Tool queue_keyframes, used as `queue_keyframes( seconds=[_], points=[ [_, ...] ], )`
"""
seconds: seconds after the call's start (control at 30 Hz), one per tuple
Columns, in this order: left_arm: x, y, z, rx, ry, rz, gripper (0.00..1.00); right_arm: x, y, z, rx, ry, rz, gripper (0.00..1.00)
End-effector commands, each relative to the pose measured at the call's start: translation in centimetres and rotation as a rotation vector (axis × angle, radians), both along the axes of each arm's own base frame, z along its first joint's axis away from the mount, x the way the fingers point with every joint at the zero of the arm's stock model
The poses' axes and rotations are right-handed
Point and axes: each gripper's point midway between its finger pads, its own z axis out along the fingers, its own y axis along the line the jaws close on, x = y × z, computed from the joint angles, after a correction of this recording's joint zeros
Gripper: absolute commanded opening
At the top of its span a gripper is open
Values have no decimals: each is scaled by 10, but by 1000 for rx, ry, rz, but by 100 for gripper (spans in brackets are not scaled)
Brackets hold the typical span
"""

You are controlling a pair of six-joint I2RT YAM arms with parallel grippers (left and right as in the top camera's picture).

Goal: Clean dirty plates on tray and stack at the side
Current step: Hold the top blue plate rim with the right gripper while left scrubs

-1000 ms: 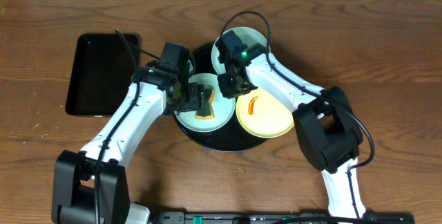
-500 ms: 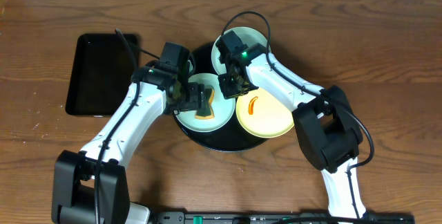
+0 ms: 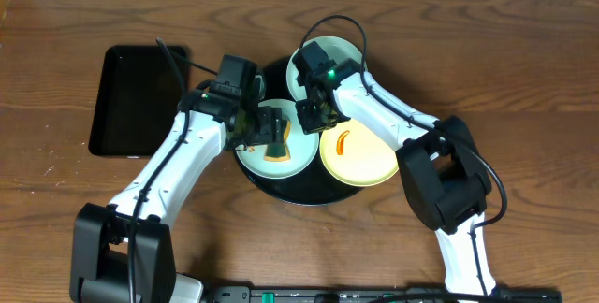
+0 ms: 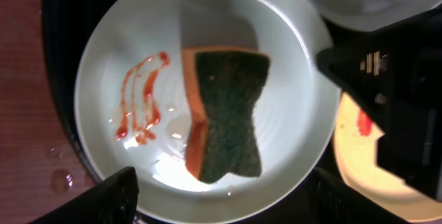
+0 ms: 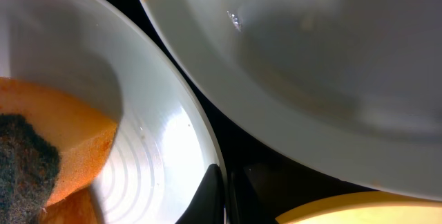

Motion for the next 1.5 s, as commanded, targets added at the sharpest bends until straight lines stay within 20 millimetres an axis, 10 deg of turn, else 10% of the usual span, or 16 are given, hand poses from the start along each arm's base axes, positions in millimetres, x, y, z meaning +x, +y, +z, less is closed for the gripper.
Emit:
queue_keyframes(
  seconds=[0.0,1.47],
  points=[
    [4,-7,2,-31,-14,-23,79,-5,2,-9,-7,20,6,1],
    [-1,-18,-59,151,47,-134,67,-4,2,-8,-6,18,5,1]
  ],
)
